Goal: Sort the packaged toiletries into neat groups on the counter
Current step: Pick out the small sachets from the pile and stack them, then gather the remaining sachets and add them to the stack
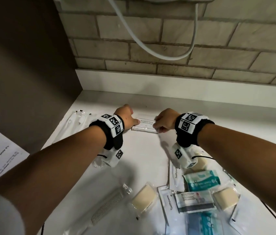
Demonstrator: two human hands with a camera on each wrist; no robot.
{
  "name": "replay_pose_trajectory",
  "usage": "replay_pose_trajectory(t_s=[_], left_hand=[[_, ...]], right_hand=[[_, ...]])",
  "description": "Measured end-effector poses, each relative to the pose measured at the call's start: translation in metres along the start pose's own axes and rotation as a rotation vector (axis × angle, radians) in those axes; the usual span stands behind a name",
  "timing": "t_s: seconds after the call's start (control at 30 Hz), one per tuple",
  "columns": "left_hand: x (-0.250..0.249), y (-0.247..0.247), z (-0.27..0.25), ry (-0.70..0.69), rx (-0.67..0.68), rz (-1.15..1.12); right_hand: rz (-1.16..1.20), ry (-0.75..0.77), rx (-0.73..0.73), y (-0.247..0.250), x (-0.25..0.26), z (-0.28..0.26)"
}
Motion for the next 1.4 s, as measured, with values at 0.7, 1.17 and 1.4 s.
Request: replay_pose_trajectory(t_s=[0.7, 1.17, 1.4], left_hand=[[-0.006, 0.002, -0.004, 0.004, -0.020, 0.132], [-0.044, -0.009, -0.124, -0.268, 0.232, 0.174], [-0.037, -0.082, -0.198, -0.301, 0.416, 0.447]], right_hand=[[-0.056, 0.041, -0.113, 0.006, 0.005, -0.008], [-0.623, 0.235, 0.122, -0.008, -0.014, -0.111], [-0.709, 0.193, 0.157, -0.032, -0.044, -0.146]])
Point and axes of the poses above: each hand's wrist, its own z-axis towards the middle knuckle, its own y-axis out of the back of the hand, x = y × z, the point moved 9 cm from there along z, towards the middle knuckle
